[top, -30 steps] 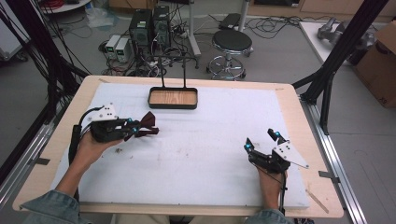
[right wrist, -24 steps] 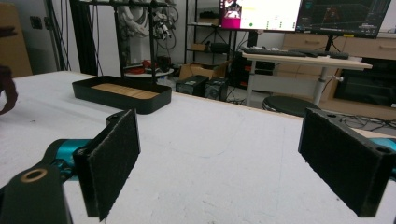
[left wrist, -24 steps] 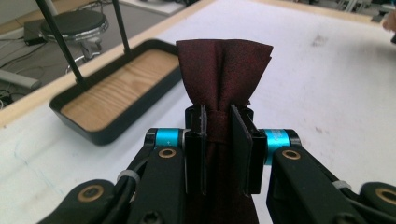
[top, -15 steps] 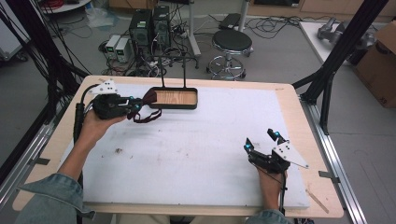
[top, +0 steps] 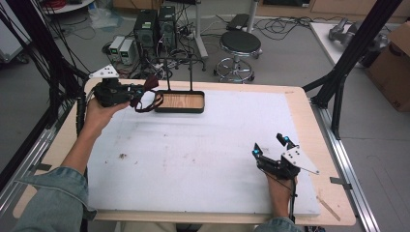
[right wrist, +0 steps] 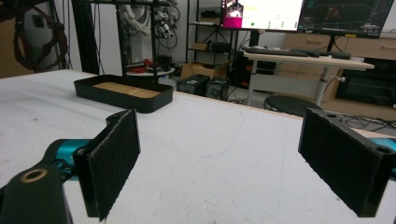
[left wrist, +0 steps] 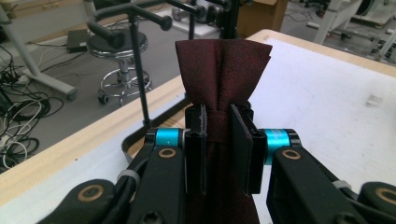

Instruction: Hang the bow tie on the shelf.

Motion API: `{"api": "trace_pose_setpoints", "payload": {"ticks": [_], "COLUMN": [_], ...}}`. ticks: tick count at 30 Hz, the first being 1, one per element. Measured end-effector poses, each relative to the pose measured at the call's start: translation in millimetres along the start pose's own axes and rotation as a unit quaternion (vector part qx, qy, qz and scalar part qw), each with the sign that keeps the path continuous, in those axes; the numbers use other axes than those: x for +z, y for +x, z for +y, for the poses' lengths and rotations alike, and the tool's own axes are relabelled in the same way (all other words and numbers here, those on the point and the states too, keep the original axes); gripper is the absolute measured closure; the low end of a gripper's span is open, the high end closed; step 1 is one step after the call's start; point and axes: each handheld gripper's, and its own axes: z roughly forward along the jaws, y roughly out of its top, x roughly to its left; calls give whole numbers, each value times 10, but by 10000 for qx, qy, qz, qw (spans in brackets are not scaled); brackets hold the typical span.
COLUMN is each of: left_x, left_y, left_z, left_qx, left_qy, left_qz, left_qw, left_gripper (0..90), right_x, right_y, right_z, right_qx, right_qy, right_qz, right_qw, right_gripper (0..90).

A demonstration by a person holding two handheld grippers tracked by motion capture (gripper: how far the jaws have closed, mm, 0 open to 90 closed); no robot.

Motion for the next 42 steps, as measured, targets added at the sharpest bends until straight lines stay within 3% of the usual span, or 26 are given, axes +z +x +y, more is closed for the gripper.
{"api": "trace_pose_setpoints", "payload": {"ticks": [8, 12, 16, 31, 34, 38, 42], "left_x": [105, 120, 148, 242, 256, 241, 224], "left_y": [93, 141, 188, 302, 317, 367, 395], "left_z": [63, 110, 173, 221, 218, 195, 199], "left_qx": [-119, -285, -369, -475, -507, -700, -710], "left_qy": [-222, -513, -620, -691, -723, -896, -910], "left_qz": [312, 426, 574, 696, 758, 692, 767], "left_qw": [9992, 9974, 9957, 9940, 9932, 9911, 9904], "left_gripper": [759, 759, 759, 759, 759, 759, 759], "right_x": [1, 2, 3, 5, 4, -2, -2], "right_y": [-1, -1, -1, 15, 16, 18, 23], "right_z": [-1, -1, -1, -1, -2, -3, -3], "right_qx": [3, 6, 14, -45, -49, -42, -46], "right_qy": [0, -5, -1, 17, 20, 22, 36], "right_qz": [10, 16, 19, 57, 59, 76, 74], "right_qw": [10000, 10000, 10000, 10000, 10000, 10000, 10000], "right_gripper": [119, 119, 119, 118, 119, 119, 119]}}
